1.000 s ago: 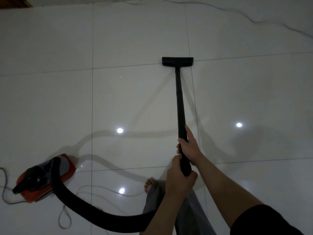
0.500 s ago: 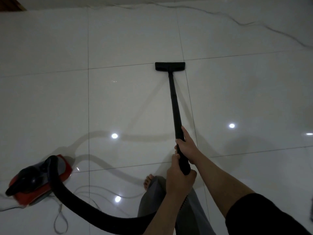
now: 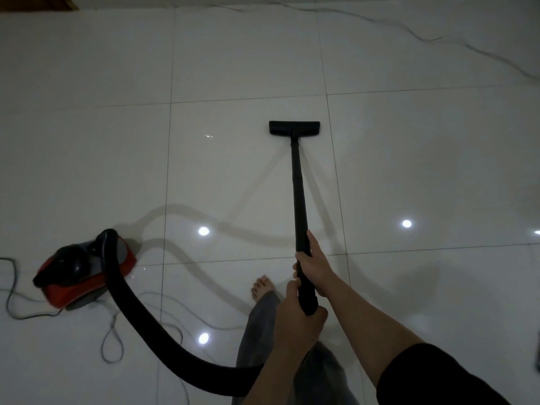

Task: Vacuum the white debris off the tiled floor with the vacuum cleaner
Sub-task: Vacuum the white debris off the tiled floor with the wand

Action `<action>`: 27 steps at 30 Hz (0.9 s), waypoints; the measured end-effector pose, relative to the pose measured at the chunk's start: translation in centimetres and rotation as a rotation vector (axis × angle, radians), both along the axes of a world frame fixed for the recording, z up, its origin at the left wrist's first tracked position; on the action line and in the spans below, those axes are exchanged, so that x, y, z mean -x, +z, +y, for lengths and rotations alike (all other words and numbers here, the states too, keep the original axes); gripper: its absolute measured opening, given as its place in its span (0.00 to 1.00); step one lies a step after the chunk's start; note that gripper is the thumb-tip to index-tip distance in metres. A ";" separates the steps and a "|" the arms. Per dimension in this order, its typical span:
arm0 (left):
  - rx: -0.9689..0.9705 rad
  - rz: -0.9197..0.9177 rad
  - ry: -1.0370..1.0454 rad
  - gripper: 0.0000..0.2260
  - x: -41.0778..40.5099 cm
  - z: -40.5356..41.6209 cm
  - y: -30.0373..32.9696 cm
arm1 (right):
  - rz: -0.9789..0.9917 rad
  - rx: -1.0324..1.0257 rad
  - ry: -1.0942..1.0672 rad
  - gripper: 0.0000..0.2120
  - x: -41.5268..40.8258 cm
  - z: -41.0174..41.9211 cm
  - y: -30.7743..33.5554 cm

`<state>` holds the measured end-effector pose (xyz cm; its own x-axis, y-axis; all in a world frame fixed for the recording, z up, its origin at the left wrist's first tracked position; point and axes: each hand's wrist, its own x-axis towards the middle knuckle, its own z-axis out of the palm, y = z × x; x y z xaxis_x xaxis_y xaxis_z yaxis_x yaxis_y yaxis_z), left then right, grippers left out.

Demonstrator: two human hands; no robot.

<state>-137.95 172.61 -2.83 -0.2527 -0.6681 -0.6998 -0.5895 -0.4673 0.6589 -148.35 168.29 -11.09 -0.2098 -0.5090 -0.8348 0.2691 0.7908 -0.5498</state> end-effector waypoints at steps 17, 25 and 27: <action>0.008 -0.111 0.109 0.11 -12.1 16.7 8.8 | -0.094 -0.021 0.152 0.34 -13.0 15.7 7.2; -0.010 -0.114 0.121 0.11 -19.8 16.9 12.8 | -0.160 -0.052 0.193 0.31 -20.8 15.9 10.4; -0.009 -0.118 0.101 0.11 -22.1 16.2 13.5 | -0.169 -0.051 0.183 0.27 -23.0 15.3 11.1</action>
<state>-115.82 188.86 10.64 -0.0998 -0.6796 -0.7268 -0.6121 -0.5340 0.5833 -125.32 183.63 -0.03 0.0266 -0.4817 -0.8759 0.2030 0.8606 -0.4671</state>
